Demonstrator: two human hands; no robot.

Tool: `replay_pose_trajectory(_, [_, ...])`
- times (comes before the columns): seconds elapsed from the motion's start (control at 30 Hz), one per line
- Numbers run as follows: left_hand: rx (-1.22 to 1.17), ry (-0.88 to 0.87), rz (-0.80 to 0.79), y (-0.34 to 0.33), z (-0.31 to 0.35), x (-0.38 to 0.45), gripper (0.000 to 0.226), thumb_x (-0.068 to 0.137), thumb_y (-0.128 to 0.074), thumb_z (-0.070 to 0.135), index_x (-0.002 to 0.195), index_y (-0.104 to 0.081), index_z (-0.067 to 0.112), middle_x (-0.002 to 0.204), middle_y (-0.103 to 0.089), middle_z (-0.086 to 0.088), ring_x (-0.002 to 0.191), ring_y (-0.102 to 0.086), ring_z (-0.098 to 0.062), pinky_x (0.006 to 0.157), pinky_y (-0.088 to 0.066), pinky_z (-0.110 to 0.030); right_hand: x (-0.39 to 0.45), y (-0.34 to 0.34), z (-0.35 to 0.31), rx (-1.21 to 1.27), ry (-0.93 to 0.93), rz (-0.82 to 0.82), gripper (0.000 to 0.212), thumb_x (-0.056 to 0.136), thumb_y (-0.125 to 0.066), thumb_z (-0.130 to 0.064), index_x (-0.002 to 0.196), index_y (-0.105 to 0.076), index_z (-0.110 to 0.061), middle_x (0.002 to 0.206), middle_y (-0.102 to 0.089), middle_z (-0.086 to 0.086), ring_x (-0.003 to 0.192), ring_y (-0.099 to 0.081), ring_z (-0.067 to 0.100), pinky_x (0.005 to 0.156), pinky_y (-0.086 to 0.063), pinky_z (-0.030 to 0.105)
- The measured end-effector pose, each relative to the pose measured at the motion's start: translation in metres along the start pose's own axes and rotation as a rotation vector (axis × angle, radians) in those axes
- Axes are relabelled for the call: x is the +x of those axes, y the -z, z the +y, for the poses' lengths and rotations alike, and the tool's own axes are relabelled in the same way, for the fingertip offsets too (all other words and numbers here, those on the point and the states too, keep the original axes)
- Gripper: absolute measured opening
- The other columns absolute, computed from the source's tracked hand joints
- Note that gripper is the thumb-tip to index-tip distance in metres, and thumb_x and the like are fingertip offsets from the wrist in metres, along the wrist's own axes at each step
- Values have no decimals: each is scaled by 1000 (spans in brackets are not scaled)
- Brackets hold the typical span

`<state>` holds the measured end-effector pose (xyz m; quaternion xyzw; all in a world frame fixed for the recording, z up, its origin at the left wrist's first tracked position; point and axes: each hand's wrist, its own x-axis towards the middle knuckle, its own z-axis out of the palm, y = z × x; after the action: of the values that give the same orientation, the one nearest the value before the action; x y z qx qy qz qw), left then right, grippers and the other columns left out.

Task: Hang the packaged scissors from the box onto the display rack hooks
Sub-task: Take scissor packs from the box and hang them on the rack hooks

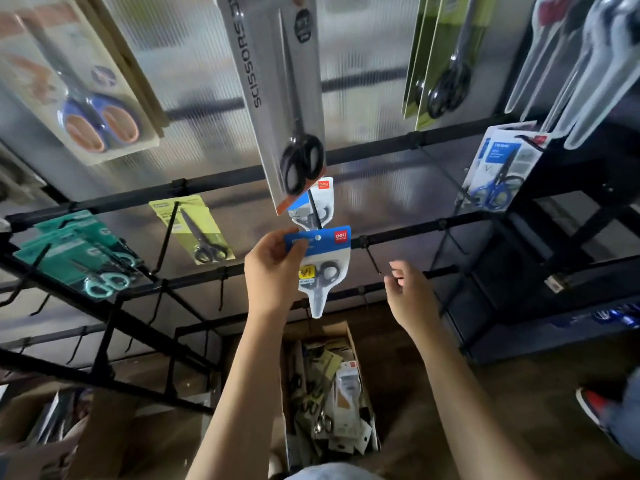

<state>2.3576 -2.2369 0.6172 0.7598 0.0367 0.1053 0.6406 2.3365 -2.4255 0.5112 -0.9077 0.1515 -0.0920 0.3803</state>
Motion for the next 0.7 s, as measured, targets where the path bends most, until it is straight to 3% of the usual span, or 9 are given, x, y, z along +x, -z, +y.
replay_pose_trajectory(0.33, [57,5,52,-16,-16,23,11,87,-63,6,98,-66,8,92,-69,-7,85,-67,-18,78,-57,-34,-14,-7,9,3,-28,-35,32,97,-50,-19,127,-52,-9,123,-59,7,113,-56,19,83,-41,19])
replay_pose_trajectory(0.5, [65,38,70,-26,-20,45,10,86,-65,11,97,-66,11,85,-66,1,80,-64,-13,78,-56,-35,-18,-13,13,-32,-36,-26,36,97,-49,-26,128,-52,-9,125,-59,9,116,-54,24,96,-45,35])
replay_pose_trajectory(0.57, [66,67,94,-30,-23,56,13,86,-67,17,97,-66,12,85,-65,2,81,-63,-14,82,-56,-38,-20,-15,14,-48,-24,-17,36,96,-50,-27,127,-53,-7,123,-61,10,115,-55,25,96,-45,35])
replay_pose_trajectory(0.7, [60,120,98,-36,-31,71,13,84,-70,27,78,-62,20,72,-61,12,68,-59,-6,79,-55,-40,-26,-19,20,-74,-19,-21,37,95,-52,-27,125,-55,-6,121,-61,11,114,-56,26,97,-44,35])
